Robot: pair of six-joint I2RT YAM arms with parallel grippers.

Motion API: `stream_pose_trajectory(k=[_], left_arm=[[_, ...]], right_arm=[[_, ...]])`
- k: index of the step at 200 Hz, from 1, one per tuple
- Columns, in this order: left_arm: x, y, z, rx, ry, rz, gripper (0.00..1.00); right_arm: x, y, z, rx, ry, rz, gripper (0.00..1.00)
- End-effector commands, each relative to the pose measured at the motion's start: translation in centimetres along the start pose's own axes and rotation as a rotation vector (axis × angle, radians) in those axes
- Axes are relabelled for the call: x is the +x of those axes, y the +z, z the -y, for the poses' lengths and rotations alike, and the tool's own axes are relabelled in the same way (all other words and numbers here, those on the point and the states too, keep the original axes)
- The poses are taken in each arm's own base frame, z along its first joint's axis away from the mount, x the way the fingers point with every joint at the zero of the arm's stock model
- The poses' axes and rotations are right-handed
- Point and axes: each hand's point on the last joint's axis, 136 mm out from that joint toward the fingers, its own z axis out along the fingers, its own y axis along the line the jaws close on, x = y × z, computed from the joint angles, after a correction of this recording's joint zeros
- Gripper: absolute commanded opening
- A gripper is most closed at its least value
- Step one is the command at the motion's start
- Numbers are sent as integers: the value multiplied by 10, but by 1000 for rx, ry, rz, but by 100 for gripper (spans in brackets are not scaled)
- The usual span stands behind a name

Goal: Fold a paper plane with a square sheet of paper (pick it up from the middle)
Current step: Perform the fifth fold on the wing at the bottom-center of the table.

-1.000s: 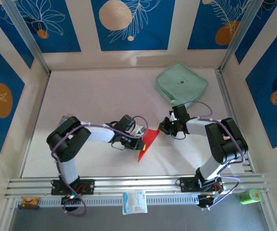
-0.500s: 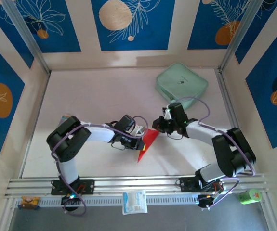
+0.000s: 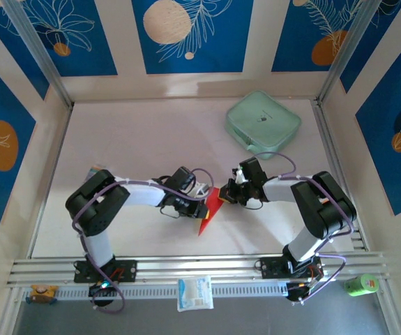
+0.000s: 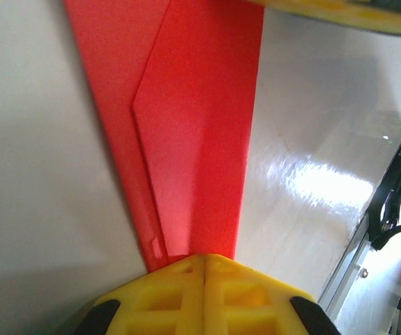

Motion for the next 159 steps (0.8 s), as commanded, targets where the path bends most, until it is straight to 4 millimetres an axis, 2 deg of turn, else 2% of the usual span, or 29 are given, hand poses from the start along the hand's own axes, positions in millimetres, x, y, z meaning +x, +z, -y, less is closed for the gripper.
stream_pose_trajectory(k=[1, 33, 60, 119, 134, 159], left_arm=[[8, -14, 6, -34, -34, -27, 0], [-17, -27, 39, 35, 7, 42, 0], [-31, -21, 51, 82, 6, 51, 0], [-42, 14, 34, 11, -10, 21, 0], [-35, 20, 24, -23, -15, -2, 0], [-8, 25, 0, -113, -22, -64, 0]], right_arm=[[6, 7, 36, 124, 69, 1, 1], [7, 8, 35, 126, 70, -3, 1], [7, 8, 35, 128, 73, -4, 1], [9, 8, 37, 134, 77, -10, 1], [9, 8, 39, 137, 78, -8, 1], [11, 7, 41, 137, 84, -12, 1]])
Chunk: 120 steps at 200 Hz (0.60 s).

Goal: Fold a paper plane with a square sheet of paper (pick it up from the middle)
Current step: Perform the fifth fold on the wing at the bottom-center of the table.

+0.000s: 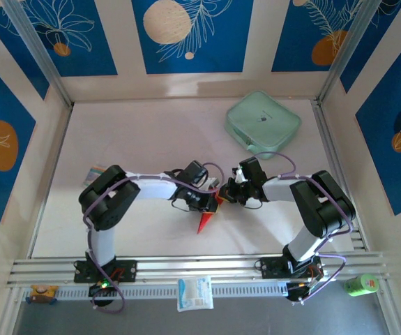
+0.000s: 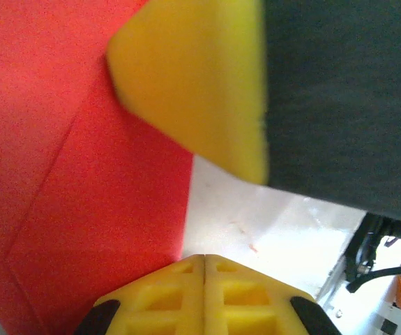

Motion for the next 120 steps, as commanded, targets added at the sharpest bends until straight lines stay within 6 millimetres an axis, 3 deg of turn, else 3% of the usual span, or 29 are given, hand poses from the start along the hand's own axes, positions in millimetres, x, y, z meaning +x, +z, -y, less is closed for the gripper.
stream_pose_trajectory(k=[1, 29, 91, 120], left_arm=[[24, 5, -21, -97, 6, -58, 0], [45, 3, -36, -143, -3, -88, 0], [60, -9, -30, -121, 15, -90, 0], [75, -13, -37, -138, 3, -107, 1]], right_arm=[[13, 5, 42, 145, 80, -19, 1], [11, 3, 42, 148, 80, -18, 1], [11, 4, 45, 161, 82, -21, 1], [10, 5, 44, 159, 82, -21, 0]])
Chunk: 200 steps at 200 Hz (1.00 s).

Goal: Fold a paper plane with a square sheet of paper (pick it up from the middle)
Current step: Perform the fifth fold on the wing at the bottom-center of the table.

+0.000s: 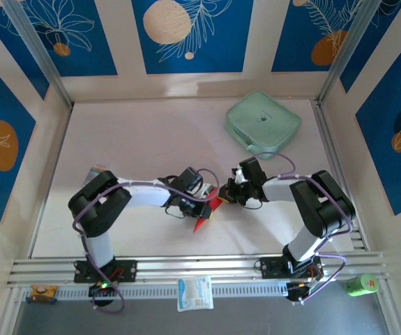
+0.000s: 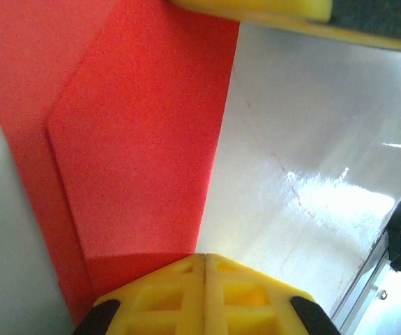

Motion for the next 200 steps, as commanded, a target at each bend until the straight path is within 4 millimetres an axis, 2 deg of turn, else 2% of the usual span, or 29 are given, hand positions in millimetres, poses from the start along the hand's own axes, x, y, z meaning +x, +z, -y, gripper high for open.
stream_pose_trajectory(k=[1, 51, 86, 103, 130, 139, 148, 172, 187, 200], left_arm=[[49, -2, -21, -77, -47, -130, 1], [77, -15, -36, -112, -90, -126, 1], [82, -26, -28, -74, -89, -97, 0], [71, -34, -12, -24, -54, -55, 0], [41, -52, 16, 34, 10, 44, 0], [31, -56, 21, 41, 21, 73, 4], [19, -57, 18, 27, 13, 103, 9], [-4, -47, 16, 57, -13, 116, 11], [-10, -37, 15, 63, -18, 91, 12], [-6, -29, -1, -5, -62, 57, 13]], right_arm=[[8, 4, 44, 161, 80, -9, 0], [8, 5, 43, 158, 76, -13, 0], [6, 5, 40, 154, 71, -12, 0], [6, 5, 39, 153, 70, -13, 0], [6, 5, 36, 149, 67, -15, 0], [5, 6, 36, 148, 67, -15, 0], [6, 6, 36, 149, 68, -15, 0], [6, 6, 36, 146, 66, -18, 1], [6, 6, 33, 137, 59, -17, 1], [5, 5, 29, 125, 49, -21, 1]])
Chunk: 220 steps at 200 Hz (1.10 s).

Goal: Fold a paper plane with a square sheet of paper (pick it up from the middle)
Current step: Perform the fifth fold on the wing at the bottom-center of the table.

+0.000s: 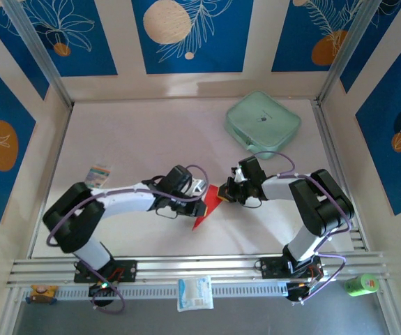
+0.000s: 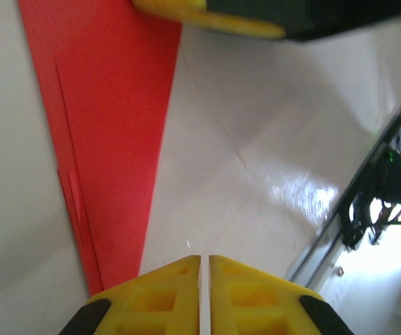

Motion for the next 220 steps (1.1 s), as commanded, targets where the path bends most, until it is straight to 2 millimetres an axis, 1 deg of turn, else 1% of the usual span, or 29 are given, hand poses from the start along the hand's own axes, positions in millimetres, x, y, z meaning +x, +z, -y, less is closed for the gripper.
stream_pose_trajectory(k=[1, 18, 29, 34, 41, 50, 72, 91, 114, 127, 136, 147, 159, 184, 203, 220], left_arm=[[1, 12, -14, -50, -49, -48, 13], [12, 18, -35, -120, -72, -81, 10], [21, 21, -48, -160, -96, -104, 5], [25, 22, -51, -160, -102, -110, 2], [31, 24, -54, -148, -113, -115, 0], [40, 26, -58, -141, -132, -124, 0], [54, 28, -66, -136, -158, -140, 0], [58, 27, -69, -143, -163, -142, 0], [56, 26, -68, -145, -160, -136, 0], [56, 26, -68, -146, -159, -137, 0], [55, 25, -68, -147, -160, -134, 0], [56, 25, -68, -150, -162, -132, 0], [55, 24, -67, -146, -164, -125, 0], [56, 24, -66, -140, -165, -128, 0], [56, 26, -64, -129, -165, -141, 0], [60, 28, -67, -129, -178, -154, 0]], right_arm=[[8, 4, 31, 122, 48, -18, 1], [6, 2, 24, 97, 26, -20, 2], [3, 0, 19, 80, 8, -16, 3], [2, -1, 16, 69, -1, -15, 3], [-1, -4, 11, 54, -15, -9, 3], [-3, -7, 3, 34, -34, -3, 5], [-5, -16, -23, -24, -109, 15, 8], [5, -15, -38, -42, -164, 8, 9], [28, -3, -45, -50, -205, -28, 10], [43, 7, -42, -40, -219, -54, 9], [51, 13, -32, -3, -211, -70, 8], [54, 17, -17, 41, -189, -68, 6], [52, 19, -2, 62, -154, -54, 6], [41, 20, 12, 63, -112, -48, 5], [31, 16, 12, 60, -107, -25, 5], [20, 10, 10, 56, -102, -5, 5]])
